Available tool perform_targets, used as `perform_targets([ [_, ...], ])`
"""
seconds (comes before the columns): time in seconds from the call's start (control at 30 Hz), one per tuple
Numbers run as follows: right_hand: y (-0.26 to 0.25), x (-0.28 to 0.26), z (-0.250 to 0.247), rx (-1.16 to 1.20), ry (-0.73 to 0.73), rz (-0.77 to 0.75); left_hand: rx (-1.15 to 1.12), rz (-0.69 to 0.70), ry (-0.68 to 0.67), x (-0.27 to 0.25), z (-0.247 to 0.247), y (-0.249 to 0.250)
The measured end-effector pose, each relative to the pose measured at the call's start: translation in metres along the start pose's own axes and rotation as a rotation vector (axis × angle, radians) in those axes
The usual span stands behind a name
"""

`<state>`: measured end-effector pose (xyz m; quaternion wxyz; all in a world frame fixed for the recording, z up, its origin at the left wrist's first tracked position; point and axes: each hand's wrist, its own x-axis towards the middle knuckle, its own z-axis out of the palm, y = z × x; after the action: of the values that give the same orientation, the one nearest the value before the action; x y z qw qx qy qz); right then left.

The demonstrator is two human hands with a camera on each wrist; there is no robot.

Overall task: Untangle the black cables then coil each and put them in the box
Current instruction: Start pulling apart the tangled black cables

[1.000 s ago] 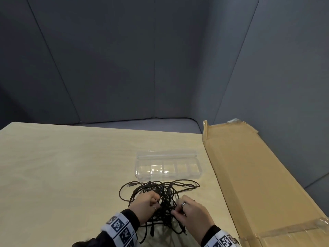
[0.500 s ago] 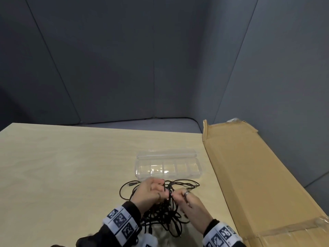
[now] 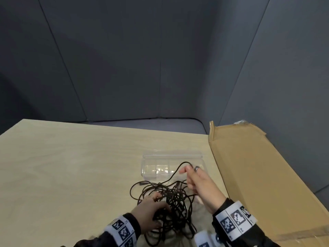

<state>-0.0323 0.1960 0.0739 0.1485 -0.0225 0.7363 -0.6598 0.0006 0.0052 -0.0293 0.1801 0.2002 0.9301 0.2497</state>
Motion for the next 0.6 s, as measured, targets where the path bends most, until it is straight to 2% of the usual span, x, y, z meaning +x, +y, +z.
perform_targets([
  [0.1,-0.024,0.003,-0.023,-0.296,0.216,-0.221,0.036,0.062,0.116,0.002,-0.001,-0.010],
  [0.2,-0.034,0.001,-0.052,-0.509,0.331,-0.268,-0.023,0.162,0.238,0.001,-0.005,-0.023],
  [0.27,-0.034,-0.002,-0.066,-0.561,0.331,-0.256,-0.256,0.100,0.347,-0.005,-0.010,-0.024],
  [0.33,-0.028,-0.002,-0.074,-0.581,0.314,-0.240,-0.502,-0.051,0.415,-0.005,-0.013,-0.021],
  [0.4,-0.017,-0.001,-0.078,-0.597,0.300,-0.189,-0.584,-0.195,0.391,0.002,-0.011,-0.018],
  [0.47,-0.004,0.000,-0.082,-0.640,0.253,-0.092,-0.559,-0.288,0.284,0.012,-0.007,-0.015],
  [0.53,0.009,0.002,-0.089,-0.732,0.152,0.045,-0.417,-0.344,0.147,0.023,0.002,-0.015],
  [0.6,0.020,0.003,-0.094,-0.914,0.004,0.161,-0.356,-0.376,0.124,0.030,0.007,-0.013],
])
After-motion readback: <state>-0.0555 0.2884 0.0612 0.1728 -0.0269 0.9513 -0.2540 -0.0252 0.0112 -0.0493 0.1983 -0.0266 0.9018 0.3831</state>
